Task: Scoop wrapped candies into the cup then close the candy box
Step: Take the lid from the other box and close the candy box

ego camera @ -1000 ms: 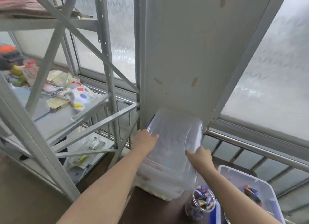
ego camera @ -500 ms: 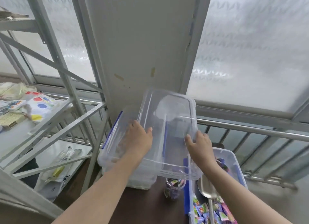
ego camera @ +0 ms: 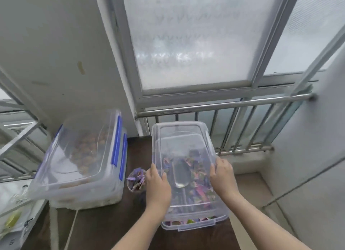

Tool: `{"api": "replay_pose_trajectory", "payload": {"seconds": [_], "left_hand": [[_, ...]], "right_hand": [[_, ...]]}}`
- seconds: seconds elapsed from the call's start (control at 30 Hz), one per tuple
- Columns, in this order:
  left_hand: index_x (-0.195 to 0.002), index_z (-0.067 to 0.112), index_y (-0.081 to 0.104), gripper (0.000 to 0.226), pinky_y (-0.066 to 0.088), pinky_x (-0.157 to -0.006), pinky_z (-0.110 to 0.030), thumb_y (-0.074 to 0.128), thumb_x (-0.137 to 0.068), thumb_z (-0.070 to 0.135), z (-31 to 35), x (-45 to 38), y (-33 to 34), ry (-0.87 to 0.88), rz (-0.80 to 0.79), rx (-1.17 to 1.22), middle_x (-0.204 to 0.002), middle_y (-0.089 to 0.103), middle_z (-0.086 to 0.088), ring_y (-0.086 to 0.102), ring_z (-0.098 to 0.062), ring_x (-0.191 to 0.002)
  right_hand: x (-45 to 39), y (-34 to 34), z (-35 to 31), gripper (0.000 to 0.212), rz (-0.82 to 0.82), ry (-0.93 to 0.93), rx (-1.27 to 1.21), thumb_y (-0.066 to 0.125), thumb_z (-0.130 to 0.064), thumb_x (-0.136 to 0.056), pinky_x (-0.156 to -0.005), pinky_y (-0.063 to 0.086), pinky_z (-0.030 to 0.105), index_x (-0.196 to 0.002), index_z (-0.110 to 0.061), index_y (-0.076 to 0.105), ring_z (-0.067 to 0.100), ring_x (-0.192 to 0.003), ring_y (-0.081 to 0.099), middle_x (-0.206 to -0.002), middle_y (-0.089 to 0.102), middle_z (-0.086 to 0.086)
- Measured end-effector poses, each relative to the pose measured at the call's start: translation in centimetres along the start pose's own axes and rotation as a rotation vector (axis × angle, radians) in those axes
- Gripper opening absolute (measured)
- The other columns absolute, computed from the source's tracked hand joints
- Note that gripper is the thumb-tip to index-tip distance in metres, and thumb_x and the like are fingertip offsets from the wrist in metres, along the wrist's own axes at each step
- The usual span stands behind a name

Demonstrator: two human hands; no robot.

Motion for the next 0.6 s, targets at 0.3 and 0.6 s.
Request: {"api": "replay_pose_trajectory", "payload": {"seconds": [0.3, 0.6], "left_hand": [[-0.161, 0.011, 0.014, 0.06, 0.018, -0.121, -0.036, 0.038, -0.107, 0.022, -3.5, 0.8, 3.4, -0.113, -0.022, -0.018, -0.167, 0.014, -0.006, 0.012, -0.021, -0.154], [-0.161, 0.016, 0.014, 0.058, 0.033, -0.115, -0.037, 0.034, -0.108, 0.024, -3.5, 0.2, 3.7, -0.126, -0.022, -0.052, -0.167, 0.015, -0.004, 0.02, -0.023, -0.152]], "right_hand": [[2.1, 2.7, 3.8, 0.044, -0.091, -0.022, 0.0, 0.04, -0.027, -0.101, -0.097, 0.041, 0.033, -0.14, -0.006, 0.045, 0.025, -0.116, 0.048, -0.128, 0.053, 0.008], [1.2, 2.9, 3.9, 0.048, -0.109, -0.009, 0.014, 0.035, -0.032, -0.102, -0.096, 0.044, 0.033, -0.144, -0.009, 0.04, 0.022, -0.118, 0.048, -0.133, 0.051, 0.005]]}}
Point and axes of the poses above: each hand's wrist, its own x-axis away from the middle knuckle, its own y-axis out of the palm, z = x × y, the point moved 1 cm from there along -x, towards the middle knuckle
